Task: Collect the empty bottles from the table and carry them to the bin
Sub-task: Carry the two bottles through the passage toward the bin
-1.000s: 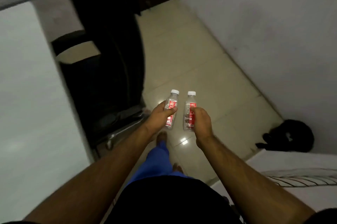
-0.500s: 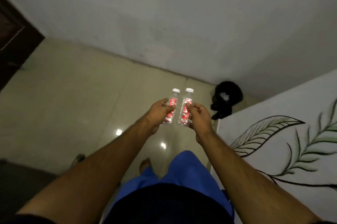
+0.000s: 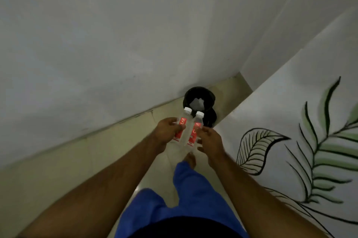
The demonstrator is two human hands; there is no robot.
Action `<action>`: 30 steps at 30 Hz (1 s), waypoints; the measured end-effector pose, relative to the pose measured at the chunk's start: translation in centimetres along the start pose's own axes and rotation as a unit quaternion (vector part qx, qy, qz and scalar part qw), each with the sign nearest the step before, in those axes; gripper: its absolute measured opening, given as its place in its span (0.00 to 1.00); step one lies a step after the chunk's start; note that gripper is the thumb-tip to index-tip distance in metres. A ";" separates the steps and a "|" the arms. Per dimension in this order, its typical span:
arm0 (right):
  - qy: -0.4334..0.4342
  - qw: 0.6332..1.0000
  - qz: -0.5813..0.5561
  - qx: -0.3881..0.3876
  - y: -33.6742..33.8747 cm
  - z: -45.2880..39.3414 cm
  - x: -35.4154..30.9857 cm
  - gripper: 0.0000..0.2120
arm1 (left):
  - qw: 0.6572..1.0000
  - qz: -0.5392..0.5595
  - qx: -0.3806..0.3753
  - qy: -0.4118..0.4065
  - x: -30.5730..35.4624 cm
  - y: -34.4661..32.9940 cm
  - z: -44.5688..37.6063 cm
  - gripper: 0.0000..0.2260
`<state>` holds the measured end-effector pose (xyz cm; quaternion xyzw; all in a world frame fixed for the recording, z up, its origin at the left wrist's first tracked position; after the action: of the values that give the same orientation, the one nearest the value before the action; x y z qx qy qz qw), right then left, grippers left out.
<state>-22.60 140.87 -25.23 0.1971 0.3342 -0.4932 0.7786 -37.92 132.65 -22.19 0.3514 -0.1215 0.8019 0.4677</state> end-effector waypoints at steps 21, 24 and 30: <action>-0.112 0.950 -0.175 0.233 -2.6 -39.0 1.9 0.08 | 0.942 -0.320 -0.100 -0.028 7.0 -8.6 -44.3 0.03; -0.133 0.941 -0.184 0.250 -2.2 -46.1 9.3 0.10 | 0.917 -0.379 -0.124 -0.027 3.7 -10.7 -50.8 0.10; -0.144 0.936 -0.205 0.247 -2.3 -52.3 13.6 0.09 | 0.885 -0.431 -0.175 -0.019 -4.2 -13.9 -60.5 0.17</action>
<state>-37.81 164.52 -71.43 0.2374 0.1191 -0.7326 0.6268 -52.25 168.92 -70.68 0.2971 -0.1054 0.4800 0.8187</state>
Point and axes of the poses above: each hand's wrist, its own z-axis away from the middle knuckle, its own y-axis out of the back of the hand, x = y × z, the point moved 5 cm from there along -z, towards the middle knuckle, and after that the axes turned 4 degrees about -z, right-handed, at the moved point
